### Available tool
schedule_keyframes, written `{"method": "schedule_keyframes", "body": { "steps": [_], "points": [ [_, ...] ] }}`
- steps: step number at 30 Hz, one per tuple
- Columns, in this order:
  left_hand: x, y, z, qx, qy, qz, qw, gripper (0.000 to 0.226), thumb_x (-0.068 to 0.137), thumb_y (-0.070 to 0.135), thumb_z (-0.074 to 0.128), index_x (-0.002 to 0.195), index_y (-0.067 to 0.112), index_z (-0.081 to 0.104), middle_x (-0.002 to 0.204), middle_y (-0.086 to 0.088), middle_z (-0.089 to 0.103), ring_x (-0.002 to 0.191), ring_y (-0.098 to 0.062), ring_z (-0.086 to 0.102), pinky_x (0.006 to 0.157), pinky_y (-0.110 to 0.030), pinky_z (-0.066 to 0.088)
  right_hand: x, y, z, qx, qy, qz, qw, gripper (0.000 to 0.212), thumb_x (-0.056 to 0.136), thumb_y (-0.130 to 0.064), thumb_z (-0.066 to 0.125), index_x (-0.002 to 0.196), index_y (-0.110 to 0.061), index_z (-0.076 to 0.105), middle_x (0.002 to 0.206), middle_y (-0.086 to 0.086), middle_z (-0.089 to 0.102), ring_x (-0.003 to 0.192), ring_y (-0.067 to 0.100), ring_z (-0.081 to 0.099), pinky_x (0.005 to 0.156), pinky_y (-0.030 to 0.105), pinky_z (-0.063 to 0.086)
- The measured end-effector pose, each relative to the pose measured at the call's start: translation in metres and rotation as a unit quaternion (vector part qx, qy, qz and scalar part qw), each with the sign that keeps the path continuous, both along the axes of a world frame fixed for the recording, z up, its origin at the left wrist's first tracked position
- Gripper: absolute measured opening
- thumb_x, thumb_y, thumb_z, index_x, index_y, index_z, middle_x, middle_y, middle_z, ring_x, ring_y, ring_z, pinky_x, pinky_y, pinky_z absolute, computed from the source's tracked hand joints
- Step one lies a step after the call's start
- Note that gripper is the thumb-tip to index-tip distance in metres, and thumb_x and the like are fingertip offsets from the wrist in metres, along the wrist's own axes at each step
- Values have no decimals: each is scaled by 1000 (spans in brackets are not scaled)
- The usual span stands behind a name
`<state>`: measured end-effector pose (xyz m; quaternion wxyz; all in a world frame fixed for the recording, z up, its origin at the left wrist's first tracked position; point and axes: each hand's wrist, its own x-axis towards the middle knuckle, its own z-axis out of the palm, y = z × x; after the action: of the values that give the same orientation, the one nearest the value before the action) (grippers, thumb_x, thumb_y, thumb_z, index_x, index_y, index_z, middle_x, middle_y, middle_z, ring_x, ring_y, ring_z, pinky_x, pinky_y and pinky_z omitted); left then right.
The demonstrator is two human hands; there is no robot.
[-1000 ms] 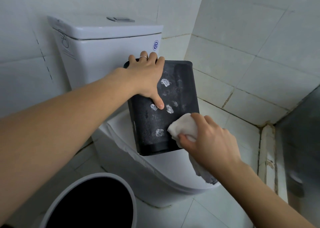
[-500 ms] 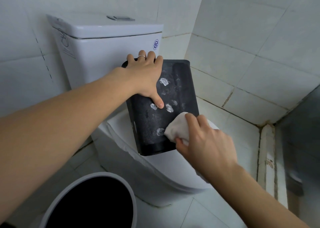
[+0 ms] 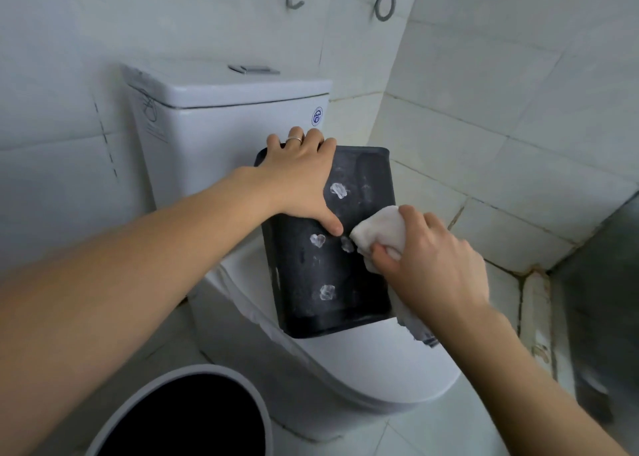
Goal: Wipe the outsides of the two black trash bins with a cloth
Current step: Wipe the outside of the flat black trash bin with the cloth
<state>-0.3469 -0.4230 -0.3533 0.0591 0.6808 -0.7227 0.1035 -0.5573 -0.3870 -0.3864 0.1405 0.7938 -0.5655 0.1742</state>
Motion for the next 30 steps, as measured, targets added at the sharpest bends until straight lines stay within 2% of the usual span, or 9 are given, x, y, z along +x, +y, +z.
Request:
{"method": "schedule_keyframes", "body": {
  "steps": [7,12,16,18,21,24,27,29,30],
  "points": [
    [-5,-4,3,-23,-3,-28,999,114,42,71,83,130,15,37,128,-3,38,119,-29,35,85,-43,31,7,2,-5,-4,42,0,999,39,91,-51,45,117,-21,46,100,-1,53,78,31,64,54,31,32],
    [-5,-5,1,-25,-18,-34,999,114,43,73,81,131,15,36,129,-2,38,118,-29,36,82,-41,29,-2,22,-15,12,112,16,994,33,92,-52,39,112,-27,44,92,-7,45,70,25,63,43,29,15],
    [-3,-4,3,-24,-17,-35,999,112,44,74,81,129,15,36,127,-2,39,117,-29,36,80,-40,27,3,12,-5,7,73,24,997,31,93,-49,38,113,-27,43,95,-6,46,78,26,63,51,30,31],
    [-3,-3,2,-30,-16,-41,999,114,43,74,80,130,15,36,127,-2,39,117,-29,37,82,-40,29,11,2,2,-17,56,21,998,31,93,-46,39,113,-23,44,95,-4,47,74,28,61,53,31,32],
    [-1,-1,1,-37,-8,-48,998,115,43,75,80,133,17,36,129,0,39,118,-27,36,86,-41,30,17,-5,3,-42,47,10,998,28,91,-41,45,109,-19,46,88,-3,41,63,29,54,48,29,25],
    [1,-2,0,-38,-1,-51,998,115,44,74,79,134,19,35,129,1,39,118,-26,36,88,-40,29,11,0,-10,-56,64,15,996,28,84,-40,59,96,-16,53,77,-2,41,49,31,54,44,24,11],
    [2,-5,0,-31,0,-50,998,114,45,73,80,133,18,35,130,1,39,117,-26,36,86,-40,28,-1,12,-24,-41,89,31,995,30,74,-40,72,86,-16,58,68,-1,46,34,26,40,45,18,2],
    [3,-6,-1,-28,-6,-53,998,114,45,73,80,134,17,35,130,0,38,117,-27,36,86,-40,29,-6,17,-28,-54,105,38,992,29,78,-43,69,89,-19,57,70,-3,46,36,25,32,43,19,4],
    [3,-6,-1,-29,-9,-54,998,114,45,73,80,134,17,35,130,0,38,118,-27,36,87,-40,29,-6,18,-27,-59,112,37,991,27,83,-45,61,94,-22,55,75,-5,46,41,25,36,42,21,7]
  ]
}}
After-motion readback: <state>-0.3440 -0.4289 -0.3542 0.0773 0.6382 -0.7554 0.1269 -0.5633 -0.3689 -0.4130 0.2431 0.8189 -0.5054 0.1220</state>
